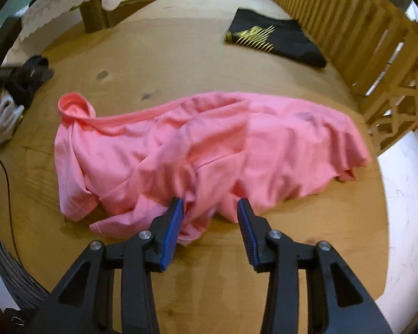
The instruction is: Fold clothes
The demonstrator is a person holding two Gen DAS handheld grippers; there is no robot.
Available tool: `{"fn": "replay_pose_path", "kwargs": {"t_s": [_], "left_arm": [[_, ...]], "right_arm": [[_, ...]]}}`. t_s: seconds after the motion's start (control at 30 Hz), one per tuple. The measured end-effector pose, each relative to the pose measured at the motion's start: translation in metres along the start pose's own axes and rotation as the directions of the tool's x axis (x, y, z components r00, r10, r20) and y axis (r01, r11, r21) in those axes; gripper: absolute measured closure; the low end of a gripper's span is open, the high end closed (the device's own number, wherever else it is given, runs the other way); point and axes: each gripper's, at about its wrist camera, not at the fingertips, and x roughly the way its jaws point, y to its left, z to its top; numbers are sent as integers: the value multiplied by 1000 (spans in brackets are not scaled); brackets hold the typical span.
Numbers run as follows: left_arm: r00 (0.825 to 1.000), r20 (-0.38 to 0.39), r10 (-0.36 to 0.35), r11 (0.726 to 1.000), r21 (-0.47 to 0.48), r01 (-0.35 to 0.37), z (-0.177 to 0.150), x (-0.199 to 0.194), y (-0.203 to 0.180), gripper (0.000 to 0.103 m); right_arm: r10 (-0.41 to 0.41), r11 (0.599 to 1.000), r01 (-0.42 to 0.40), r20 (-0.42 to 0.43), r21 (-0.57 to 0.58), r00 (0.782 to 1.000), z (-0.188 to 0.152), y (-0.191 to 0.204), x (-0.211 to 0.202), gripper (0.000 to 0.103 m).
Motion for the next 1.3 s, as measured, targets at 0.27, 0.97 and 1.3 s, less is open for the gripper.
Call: {"fn": "replay_pose_path", "kwargs": {"t_s": [0.27,0.97,1.3], "left_arm": [[989,-122,-80,982,158,99,-34,33,-101,33],[994,-70,-86,980,174,97,-30,36,-83,101],[989,-45,-141,987,78,144,-31,8,-51,99]], "right_arm": [[20,1000,-20,5,-24,1000,8,13,-5,59],[173,983,-176,51,48,984,7,-28,-7,98],[42,997,-49,116,59,992,-3,-60,-51,99]]}}
